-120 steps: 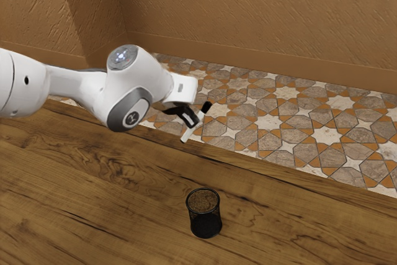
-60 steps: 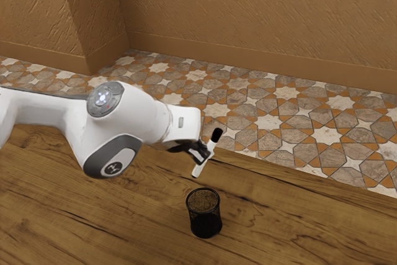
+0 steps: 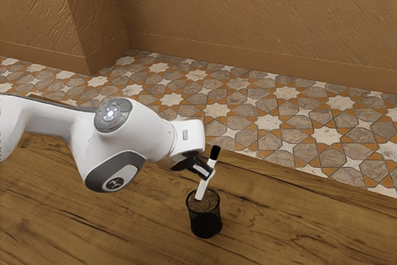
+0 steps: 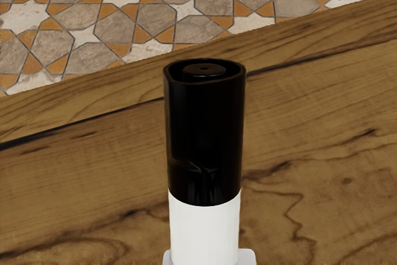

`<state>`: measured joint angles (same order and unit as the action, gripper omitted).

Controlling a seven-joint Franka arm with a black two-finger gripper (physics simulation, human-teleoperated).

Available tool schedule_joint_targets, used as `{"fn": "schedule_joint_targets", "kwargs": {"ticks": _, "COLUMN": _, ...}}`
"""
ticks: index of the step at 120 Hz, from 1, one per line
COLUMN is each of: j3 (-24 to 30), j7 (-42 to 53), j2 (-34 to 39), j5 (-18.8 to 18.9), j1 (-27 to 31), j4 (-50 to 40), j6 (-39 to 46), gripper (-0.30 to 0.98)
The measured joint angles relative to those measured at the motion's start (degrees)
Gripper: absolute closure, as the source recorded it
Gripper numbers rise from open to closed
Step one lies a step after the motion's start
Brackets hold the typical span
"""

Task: Put the marker into the pen holder.

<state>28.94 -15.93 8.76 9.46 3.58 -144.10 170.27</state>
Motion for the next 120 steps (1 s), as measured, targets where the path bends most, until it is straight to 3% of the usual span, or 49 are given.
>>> {"fn": "schedule_joint_targets", "kwargs": {"ticks": 32, "j3": 0.01, "j7": -4.54, "j2": -1.63, "j5": 0.95, "j1": 0.11, "j4": 0.03, "j6": -0.01, "gripper": 0.79}}
{"fn": "schedule_joint_targets", "kwargs": {"ticks": 66, "j3": -0.24, "j7": -7.79, "j2": -0.84, "j5": 5.77, "j1": -0.02, "j4": 0.77, "j6": -1.82, "gripper": 0.25}}
{"fn": "schedule_joint_targets", "kwargs": {"ticks": 74, "j3": -5.61, "j7": -8.34, "j2": 0.28, "j5": 5.7, "j1": -0.2, "j4": 4.59, "j6": -4.74, "gripper": 0.19}}
{"fn": "schedule_joint_targets", "kwargs": {"ticks": 80, "j3": -8.73, "j7": -8.67, "j2": 0.27, "j5": 4.76, "j1": 0.29, "j4": 11.47, "j6": -9.9, "gripper": 0.15}}
{"fn": "schedule_joint_targets", "kwargs": {"ticks": 89, "j3": -11.69, "j7": -8.15, "j2": -3.23, "j5": 1.13, "j1": 0.15, "j4": 32.58, "j6": -25.4, "gripper": 0.1}}
{"fn": "schedule_joint_targets", "kwargs": {"ticks": 97, "j3": -15.54, "j7": -6.77, "j2": -5.07, "j5": 0.35, "j1": -0.66, "j4": 45.1, "j6": -38.69, "gripper": 0.08}}
{"fn": "schedule_joint_targets", "kwargs": {"ticks": 107, "j3": -19.77, "j7": -4.63, "j2": -5.95, "j5": 0.97, "j1": -0.49, "j4": 53.54, "j6": -51.7, "gripper": 0.05}}
{"fn": "schedule_joint_targets", "kwargs": {"ticks": 120, "j3": -23.92, "j7": -2.18, "j2": -6.17, "j5": -0.52, "j1": 0.0, "j4": 56.57, "j6": -62.44, "gripper": 0.03}}
